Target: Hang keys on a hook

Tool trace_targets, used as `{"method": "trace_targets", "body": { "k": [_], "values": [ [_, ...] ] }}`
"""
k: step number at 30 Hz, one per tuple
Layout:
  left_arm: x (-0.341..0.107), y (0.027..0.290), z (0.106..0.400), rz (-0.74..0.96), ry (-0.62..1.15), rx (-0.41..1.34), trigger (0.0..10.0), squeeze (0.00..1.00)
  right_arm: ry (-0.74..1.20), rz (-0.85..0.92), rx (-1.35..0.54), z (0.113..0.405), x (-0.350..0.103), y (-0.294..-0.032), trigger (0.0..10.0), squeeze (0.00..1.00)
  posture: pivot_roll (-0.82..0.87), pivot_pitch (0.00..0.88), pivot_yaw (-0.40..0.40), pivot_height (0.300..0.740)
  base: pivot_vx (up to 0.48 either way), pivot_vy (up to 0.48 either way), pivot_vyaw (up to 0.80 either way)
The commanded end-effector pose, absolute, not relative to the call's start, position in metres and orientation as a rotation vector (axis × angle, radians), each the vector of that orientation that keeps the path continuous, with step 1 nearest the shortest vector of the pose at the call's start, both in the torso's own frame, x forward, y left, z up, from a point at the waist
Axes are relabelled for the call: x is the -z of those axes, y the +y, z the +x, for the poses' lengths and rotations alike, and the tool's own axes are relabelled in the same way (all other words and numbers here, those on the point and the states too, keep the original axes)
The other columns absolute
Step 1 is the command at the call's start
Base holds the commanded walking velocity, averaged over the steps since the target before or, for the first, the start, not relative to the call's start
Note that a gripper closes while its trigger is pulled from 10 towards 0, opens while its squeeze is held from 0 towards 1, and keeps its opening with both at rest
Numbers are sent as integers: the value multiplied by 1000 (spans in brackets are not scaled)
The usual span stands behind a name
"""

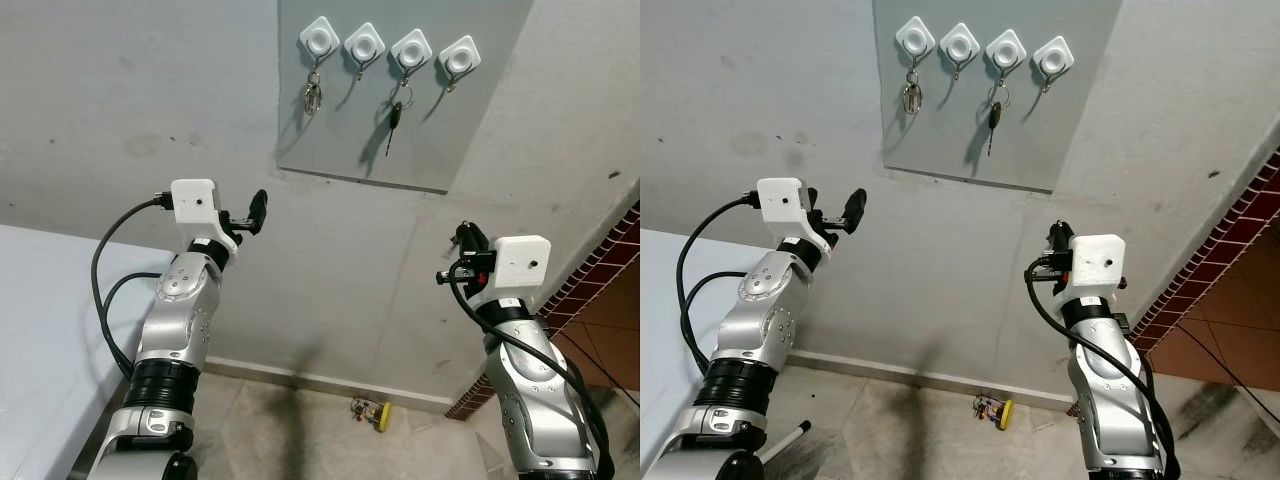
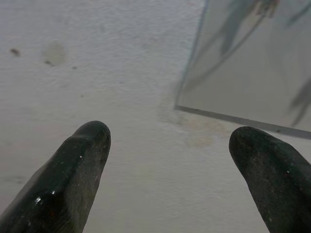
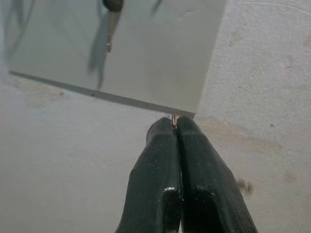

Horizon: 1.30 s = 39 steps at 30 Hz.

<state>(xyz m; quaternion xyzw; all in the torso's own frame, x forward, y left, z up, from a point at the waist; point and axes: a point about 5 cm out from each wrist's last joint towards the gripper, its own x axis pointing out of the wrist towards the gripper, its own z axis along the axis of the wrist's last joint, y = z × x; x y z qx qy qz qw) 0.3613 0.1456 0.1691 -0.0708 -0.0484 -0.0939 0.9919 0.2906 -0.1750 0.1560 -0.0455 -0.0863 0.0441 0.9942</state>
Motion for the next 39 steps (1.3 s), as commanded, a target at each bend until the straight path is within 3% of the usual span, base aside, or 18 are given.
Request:
{"method": "trace_targets", "body": {
  "k": [1, 10, 20, 39],
  "values": [
    [-190, 131, 365, -105, -153, 247, 10000, 0, -193, -110, -145, 292, -166, -177, 10000, 0, -43, 44, -45, 740, 0, 0, 0],
    [-206, 119, 368, -96, -201, 316, 10000, 0, -240, -153, -285, 305, -185, -168, 10000, 0, -43, 47, -45, 740, 0, 0, 0],
    [-200, 128, 368, -142, -152, 302, 10000, 0, -262, -121, -297, 306, -186, -159, 10000, 0, -25, 43, -50, 740, 0, 0, 0],
    [-193, 128, 368, -148, -109, 312, 10000, 0, -262, 8, -221, 287, -174, -149, 10000, 0, -43, 45, -28, 740, 0, 413, 0]
  ]
}}
